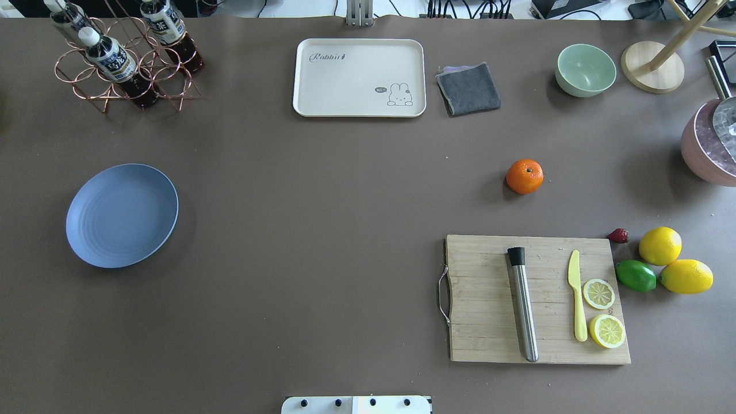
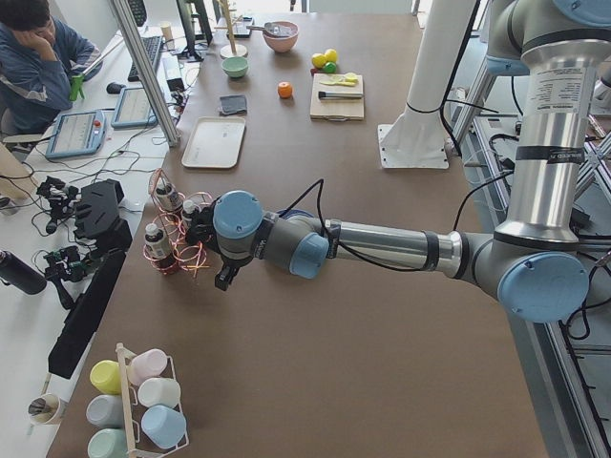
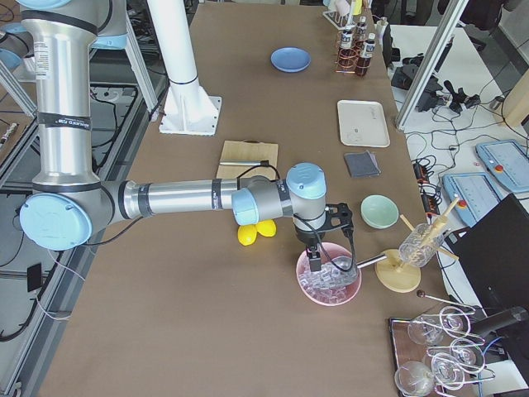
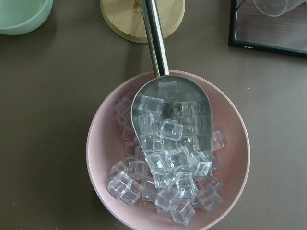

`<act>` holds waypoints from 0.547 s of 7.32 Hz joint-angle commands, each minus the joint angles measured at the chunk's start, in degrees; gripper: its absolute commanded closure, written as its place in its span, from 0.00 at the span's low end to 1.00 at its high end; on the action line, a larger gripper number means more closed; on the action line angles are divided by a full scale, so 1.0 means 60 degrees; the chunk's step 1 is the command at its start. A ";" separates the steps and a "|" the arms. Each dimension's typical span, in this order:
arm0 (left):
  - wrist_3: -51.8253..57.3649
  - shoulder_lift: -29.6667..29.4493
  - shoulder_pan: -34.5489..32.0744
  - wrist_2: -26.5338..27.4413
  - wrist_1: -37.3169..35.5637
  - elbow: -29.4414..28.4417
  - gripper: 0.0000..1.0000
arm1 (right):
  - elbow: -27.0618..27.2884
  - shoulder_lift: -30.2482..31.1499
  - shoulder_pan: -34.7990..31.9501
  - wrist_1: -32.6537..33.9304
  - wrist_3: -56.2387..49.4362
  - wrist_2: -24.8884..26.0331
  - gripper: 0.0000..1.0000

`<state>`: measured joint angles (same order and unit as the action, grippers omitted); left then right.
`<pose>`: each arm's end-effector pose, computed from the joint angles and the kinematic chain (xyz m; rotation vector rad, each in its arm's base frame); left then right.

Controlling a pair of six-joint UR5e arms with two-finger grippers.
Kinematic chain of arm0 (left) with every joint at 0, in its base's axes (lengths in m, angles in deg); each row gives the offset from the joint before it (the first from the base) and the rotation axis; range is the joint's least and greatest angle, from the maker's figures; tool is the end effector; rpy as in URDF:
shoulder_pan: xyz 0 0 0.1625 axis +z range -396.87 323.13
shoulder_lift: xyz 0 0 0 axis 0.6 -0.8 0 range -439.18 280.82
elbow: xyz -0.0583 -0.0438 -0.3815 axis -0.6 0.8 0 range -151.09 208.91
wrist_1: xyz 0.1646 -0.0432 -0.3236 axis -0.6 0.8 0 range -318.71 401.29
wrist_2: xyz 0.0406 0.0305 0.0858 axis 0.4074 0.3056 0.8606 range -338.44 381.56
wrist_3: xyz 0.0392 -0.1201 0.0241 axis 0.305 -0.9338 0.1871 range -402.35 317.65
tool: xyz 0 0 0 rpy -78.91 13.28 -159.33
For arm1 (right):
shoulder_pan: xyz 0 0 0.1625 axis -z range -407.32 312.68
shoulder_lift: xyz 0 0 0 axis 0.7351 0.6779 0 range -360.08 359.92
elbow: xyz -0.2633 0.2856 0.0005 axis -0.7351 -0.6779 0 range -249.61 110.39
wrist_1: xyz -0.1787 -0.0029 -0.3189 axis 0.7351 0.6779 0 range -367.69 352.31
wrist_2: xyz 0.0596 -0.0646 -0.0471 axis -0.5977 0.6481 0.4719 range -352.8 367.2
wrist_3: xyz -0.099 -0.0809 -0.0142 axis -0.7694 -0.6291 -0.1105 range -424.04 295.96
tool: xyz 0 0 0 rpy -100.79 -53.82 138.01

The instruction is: Pick orange to plate

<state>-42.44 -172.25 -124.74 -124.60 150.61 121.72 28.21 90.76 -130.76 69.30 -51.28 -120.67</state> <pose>-0.0086 -0.4808 0.5378 0.3853 0.9720 0.2477 0.0013 -0.4638 0.5709 0.2213 -0.7008 -0.0120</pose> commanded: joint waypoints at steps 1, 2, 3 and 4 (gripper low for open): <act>-0.3261 0.0335 0.1264 0.0304 0.1692 -0.0014 0.01 | 0.0146 -0.0430 0.1171 -0.1022 0.2447 -0.0045 0.00; -0.5094 0.0656 0.2199 0.1177 0.3181 -0.0028 0.01 | 0.0553 -0.0621 0.1626 -0.1041 0.3487 -0.0075 0.00; -0.6693 0.0891 0.3151 0.1867 0.4371 -0.0043 0.02 | 0.0905 -0.0622 0.1848 -0.0968 0.3962 -0.0133 0.01; -0.7666 0.1038 0.4016 0.2613 0.5267 -0.0304 0.02 | 0.1054 -0.0622 0.1879 -0.0953 0.4083 -0.0467 0.01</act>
<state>-78.57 -167.50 -107.60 -114.57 174.11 121.17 32.75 87.25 -120.64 63.55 -29.57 -121.73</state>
